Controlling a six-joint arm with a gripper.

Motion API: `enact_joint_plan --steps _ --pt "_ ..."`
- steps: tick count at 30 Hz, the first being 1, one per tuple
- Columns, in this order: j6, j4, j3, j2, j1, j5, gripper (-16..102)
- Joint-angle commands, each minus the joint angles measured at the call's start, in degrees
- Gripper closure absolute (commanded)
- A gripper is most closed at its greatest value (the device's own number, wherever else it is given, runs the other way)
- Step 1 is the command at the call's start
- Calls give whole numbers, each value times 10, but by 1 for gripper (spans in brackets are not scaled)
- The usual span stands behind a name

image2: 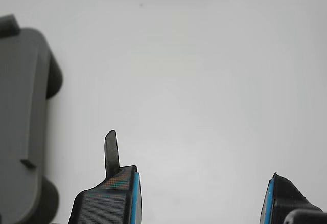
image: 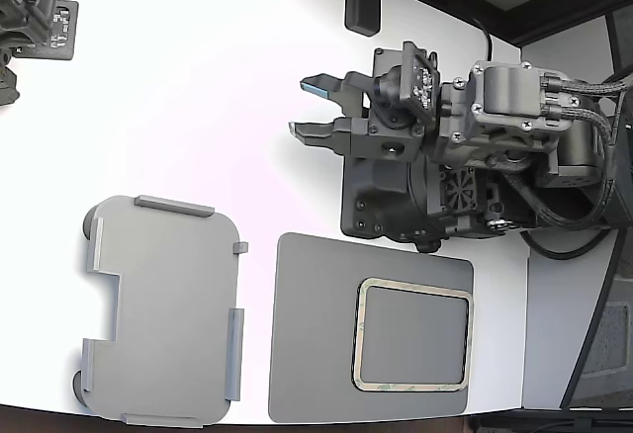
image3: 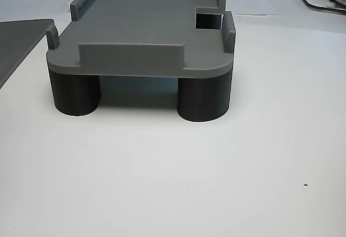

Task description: Move top rectangular frame to the holder.

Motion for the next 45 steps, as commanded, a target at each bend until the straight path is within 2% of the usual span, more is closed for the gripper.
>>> enact_joint_plan --steps 1,5,9,14,15,19,23,27,31,34,36,41,45 --pt "-5 -149 -25 14 -4 -11 -3" --pt "-11 -187 2 14 -4 -5 -3" --pt "12 -209 2 -20 -4 -4 -13" --pt "69 -179 -72 -113 0 -14 -14" --pt "83 -165 -90 -128 17 -3 -14" --pt "148 -99 -162 -192 151 120 -14" --pt "232 -59 -221 -276 251 177 -14" --pt "294 -16 -282 -349 280 154 -14" --pt "347 47 -332 -405 323 163 -14" --pt "399 73 -341 -434 376 186 -13" --pt "431 89 -346 -451 397 165 -14" --pt "526 160 -381 -510 487 181 -14" --pt "601 191 -387 -516 546 157 -14"
